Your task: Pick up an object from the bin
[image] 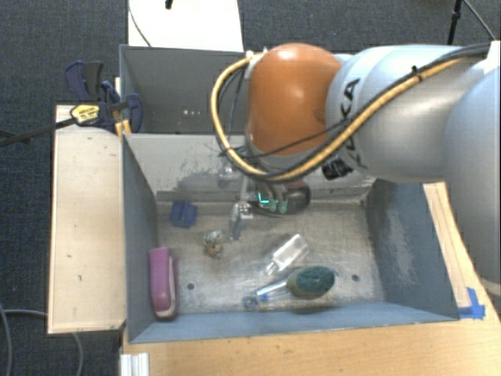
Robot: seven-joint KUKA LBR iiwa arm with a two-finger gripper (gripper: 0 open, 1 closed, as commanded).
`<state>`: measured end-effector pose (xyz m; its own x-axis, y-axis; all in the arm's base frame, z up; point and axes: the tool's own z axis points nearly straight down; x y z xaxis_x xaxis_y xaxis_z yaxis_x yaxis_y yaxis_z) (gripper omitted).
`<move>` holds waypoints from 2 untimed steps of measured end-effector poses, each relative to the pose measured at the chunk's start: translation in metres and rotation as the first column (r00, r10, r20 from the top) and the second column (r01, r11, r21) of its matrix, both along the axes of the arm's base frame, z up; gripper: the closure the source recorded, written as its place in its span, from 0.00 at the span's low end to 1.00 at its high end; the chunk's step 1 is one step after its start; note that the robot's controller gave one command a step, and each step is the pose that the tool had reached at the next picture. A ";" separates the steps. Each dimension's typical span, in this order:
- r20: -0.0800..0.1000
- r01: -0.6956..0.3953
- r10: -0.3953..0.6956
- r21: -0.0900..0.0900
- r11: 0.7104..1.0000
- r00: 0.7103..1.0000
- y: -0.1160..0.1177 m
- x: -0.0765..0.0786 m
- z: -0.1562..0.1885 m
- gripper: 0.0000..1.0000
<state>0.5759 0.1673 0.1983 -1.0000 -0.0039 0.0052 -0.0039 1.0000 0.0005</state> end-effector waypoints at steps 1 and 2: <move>0.000 -0.281 0.281 0.004 0.960 0.960 0.016 0.013 -0.125 0.00; -0.003 -0.276 0.276 0.004 0.961 0.961 0.015 0.013 -0.124 1.00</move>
Offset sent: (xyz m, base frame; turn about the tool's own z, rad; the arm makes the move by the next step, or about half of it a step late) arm 0.0131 0.0131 -0.1283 -0.2850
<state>0.5887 0.1827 0.0745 -0.9602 -0.2793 0.0084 -0.2793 0.9602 0.0041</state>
